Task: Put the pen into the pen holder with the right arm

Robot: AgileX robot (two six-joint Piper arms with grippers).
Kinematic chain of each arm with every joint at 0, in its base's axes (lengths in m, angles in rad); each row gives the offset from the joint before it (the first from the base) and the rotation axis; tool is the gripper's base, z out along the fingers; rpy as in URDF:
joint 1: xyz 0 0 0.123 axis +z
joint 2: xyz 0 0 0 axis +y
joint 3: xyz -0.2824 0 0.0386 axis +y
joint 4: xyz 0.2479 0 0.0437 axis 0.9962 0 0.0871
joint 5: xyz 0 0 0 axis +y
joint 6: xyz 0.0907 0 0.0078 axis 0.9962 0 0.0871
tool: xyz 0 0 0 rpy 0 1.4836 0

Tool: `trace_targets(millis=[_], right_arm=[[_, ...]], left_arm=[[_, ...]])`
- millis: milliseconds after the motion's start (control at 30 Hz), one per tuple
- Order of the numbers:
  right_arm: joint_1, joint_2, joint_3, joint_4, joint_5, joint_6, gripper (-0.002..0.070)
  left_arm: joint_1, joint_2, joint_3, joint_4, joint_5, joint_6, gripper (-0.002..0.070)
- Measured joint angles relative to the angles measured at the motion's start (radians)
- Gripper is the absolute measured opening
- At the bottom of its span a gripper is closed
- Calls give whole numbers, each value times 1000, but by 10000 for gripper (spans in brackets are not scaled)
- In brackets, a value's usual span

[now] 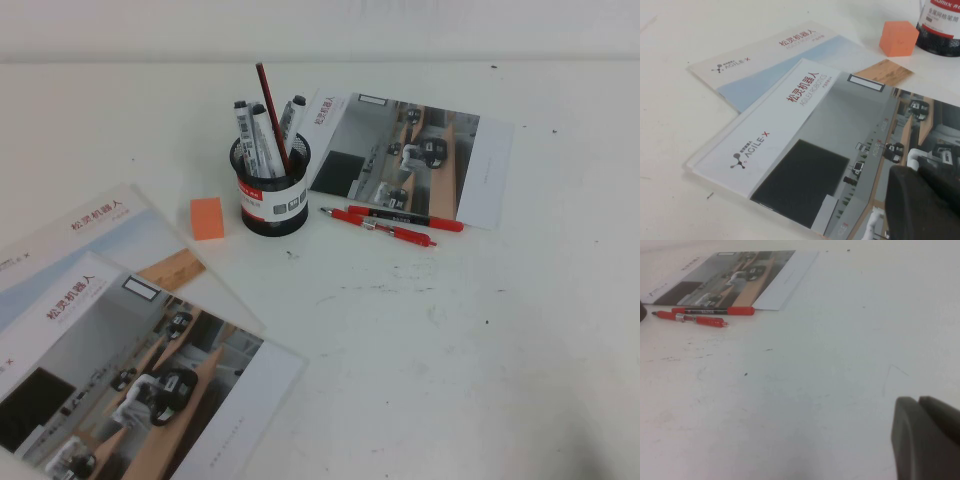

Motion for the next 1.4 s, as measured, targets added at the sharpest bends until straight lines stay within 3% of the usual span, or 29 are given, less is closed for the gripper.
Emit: trace_targets(millis=[800, 933, 1200, 1400], right_arm=[[0, 0, 0, 38, -5, 0, -20], [0, 0, 0, 205, -75, 0, -20], [4, 0, 2, 978, -241, 2, -20], [4, 0, 2, 1040, -310, -40, -20]], left_arm=[[0, 0, 0, 0, 0, 0, -1], [0, 0, 0, 0, 0, 0, -1], [0, 0, 0, 0, 0, 0, -1], [0, 0, 0, 0, 0, 0, -1]])
